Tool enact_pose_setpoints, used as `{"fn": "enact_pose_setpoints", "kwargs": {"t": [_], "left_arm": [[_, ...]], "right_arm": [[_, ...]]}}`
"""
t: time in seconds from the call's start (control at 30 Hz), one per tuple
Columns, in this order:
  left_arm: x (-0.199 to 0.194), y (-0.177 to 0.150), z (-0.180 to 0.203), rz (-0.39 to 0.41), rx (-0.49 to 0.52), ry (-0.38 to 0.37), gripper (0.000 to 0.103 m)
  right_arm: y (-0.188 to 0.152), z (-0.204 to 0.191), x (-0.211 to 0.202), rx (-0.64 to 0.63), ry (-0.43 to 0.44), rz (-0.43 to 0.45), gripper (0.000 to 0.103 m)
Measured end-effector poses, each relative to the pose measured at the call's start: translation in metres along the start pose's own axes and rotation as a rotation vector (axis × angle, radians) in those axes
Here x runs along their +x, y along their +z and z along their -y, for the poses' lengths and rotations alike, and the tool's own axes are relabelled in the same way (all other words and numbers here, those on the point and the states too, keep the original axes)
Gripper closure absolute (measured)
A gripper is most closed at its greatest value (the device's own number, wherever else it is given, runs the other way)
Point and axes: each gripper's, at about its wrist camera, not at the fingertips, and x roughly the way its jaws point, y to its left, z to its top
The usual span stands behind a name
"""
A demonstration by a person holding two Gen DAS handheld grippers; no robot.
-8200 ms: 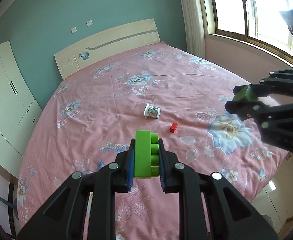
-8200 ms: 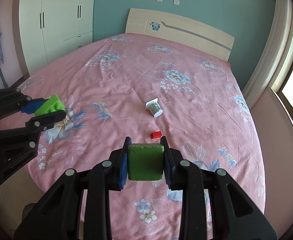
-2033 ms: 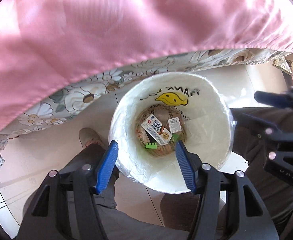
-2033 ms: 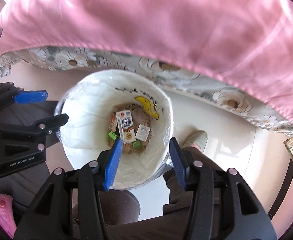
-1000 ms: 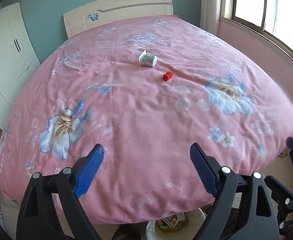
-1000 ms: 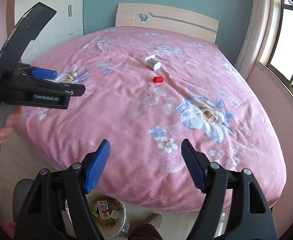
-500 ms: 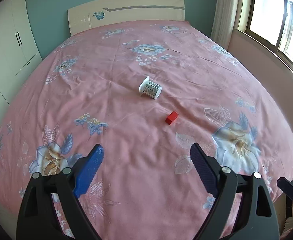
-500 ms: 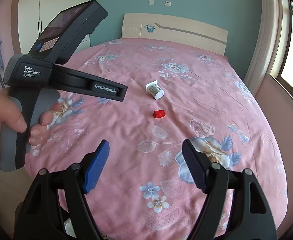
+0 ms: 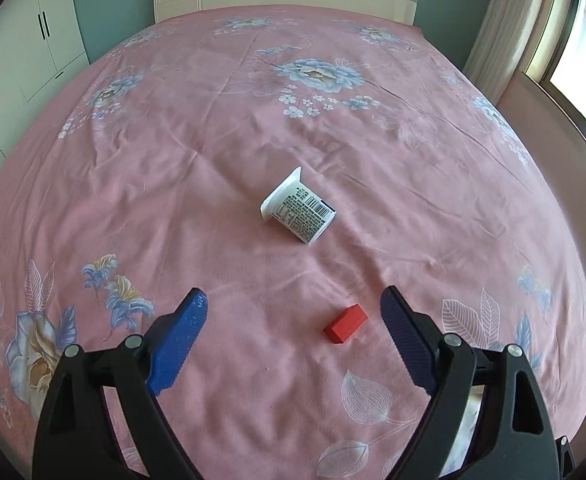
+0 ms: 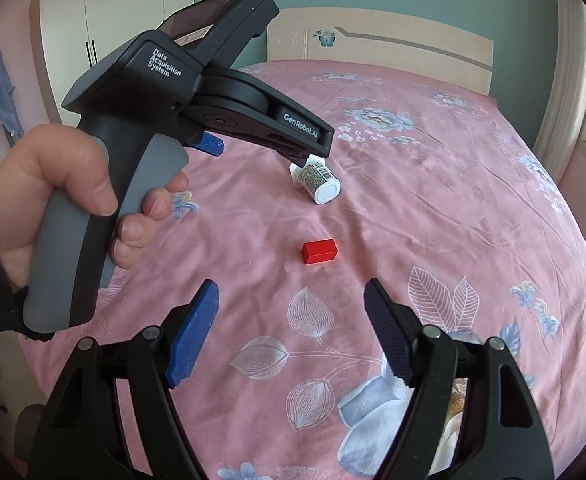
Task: Collect trash
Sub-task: 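Move both open tools back toward the yogurt cup and red block, then grasp the white yogurt cup with the left tool while the right grasps the red block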
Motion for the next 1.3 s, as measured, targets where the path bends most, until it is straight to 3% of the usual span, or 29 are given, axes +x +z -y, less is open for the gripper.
{"fn": "enact_pose_setpoints", "kwargs": {"t": [0.2,0.37,0.73,0.87,0.93,1.03,1.3], "left_arm": [[0.060,0.028,0.001,-0.051,-0.096,-0.014,0.013],[0.101,0.048,-0.007,-0.086,-0.192,-0.039,0.013],[0.161,0.069,-0.014,-0.124,-0.238,-0.033,0.014],[0.174,0.068,-0.015,-0.139,-0.216,-0.019,0.028],[0.175,0.067,-0.016,-0.135,-0.198,-0.021,0.029],[0.172,0.063,-0.015,-0.125,-0.148,-0.024,0.032],[0.142,0.048,-0.024,-0.088,-0.002,-0.019,0.035]], "right_arm": [[0.008,0.024,0.068,-0.026,0.084,-0.072,0.029],[0.015,0.041,0.119,-0.025,0.101,-0.142,0.028],[0.021,0.051,0.192,0.000,0.131,-0.242,0.029],[0.023,0.044,0.200,-0.024,0.122,-0.230,0.034],[0.023,0.039,0.201,-0.044,0.129,-0.231,0.050],[0.023,0.038,0.200,-0.036,0.133,-0.232,0.062],[0.020,0.028,0.182,-0.034,0.095,-0.225,0.063]]}}
